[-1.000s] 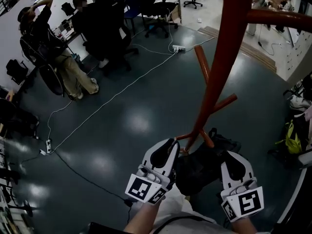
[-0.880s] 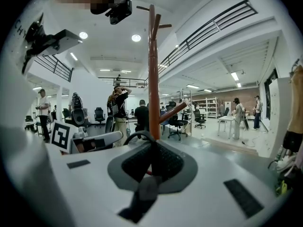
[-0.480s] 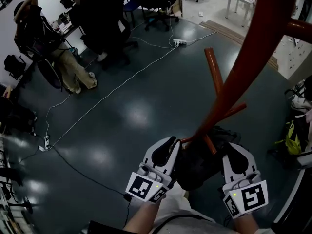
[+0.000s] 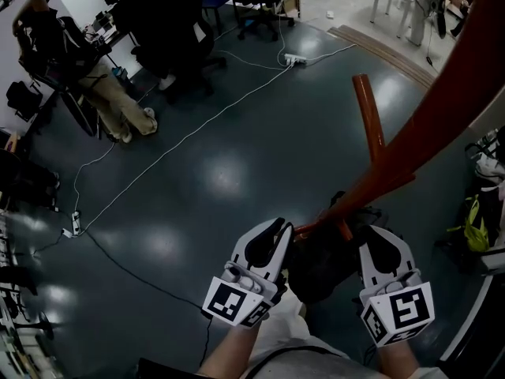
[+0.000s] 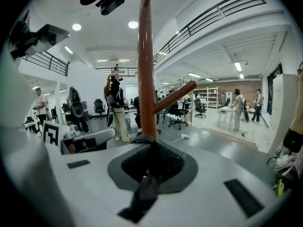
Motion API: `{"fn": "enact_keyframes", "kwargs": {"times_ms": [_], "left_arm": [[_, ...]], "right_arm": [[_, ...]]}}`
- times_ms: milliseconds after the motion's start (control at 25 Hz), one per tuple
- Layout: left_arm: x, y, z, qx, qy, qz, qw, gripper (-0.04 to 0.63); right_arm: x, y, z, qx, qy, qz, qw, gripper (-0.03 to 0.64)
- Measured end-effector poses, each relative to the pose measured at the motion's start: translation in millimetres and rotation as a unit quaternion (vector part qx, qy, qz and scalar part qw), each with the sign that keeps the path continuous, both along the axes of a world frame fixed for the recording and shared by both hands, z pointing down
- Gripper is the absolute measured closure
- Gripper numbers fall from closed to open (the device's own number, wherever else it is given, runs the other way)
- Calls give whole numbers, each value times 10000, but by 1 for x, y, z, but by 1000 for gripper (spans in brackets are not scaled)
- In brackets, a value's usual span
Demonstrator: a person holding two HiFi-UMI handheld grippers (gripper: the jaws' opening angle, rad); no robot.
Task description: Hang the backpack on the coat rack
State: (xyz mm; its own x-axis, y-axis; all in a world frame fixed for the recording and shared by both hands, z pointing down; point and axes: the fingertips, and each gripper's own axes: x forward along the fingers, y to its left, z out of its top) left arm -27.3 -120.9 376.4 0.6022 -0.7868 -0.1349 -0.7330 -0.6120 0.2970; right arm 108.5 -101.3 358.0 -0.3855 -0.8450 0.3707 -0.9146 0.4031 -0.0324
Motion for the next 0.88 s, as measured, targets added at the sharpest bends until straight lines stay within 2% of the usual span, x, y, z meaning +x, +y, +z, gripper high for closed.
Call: {"fn": "enact_keyframes", "kwargs": {"times_ms": [200, 440, 880], "left_arm": [[-5, -6, 4, -69, 48, -40, 10000, 534], [-4, -8, 6, -87, 74, -66, 9999, 534], [-1, -9, 12, -110, 113, -21, 9999, 534]], "right_arm": [[-3, -10, 5, -205, 89, 34, 9997, 583], [-1, -16, 16, -595, 438, 61, 9972, 583], [-17, -18, 27, -935, 1021, -534, 9889, 581]]}}
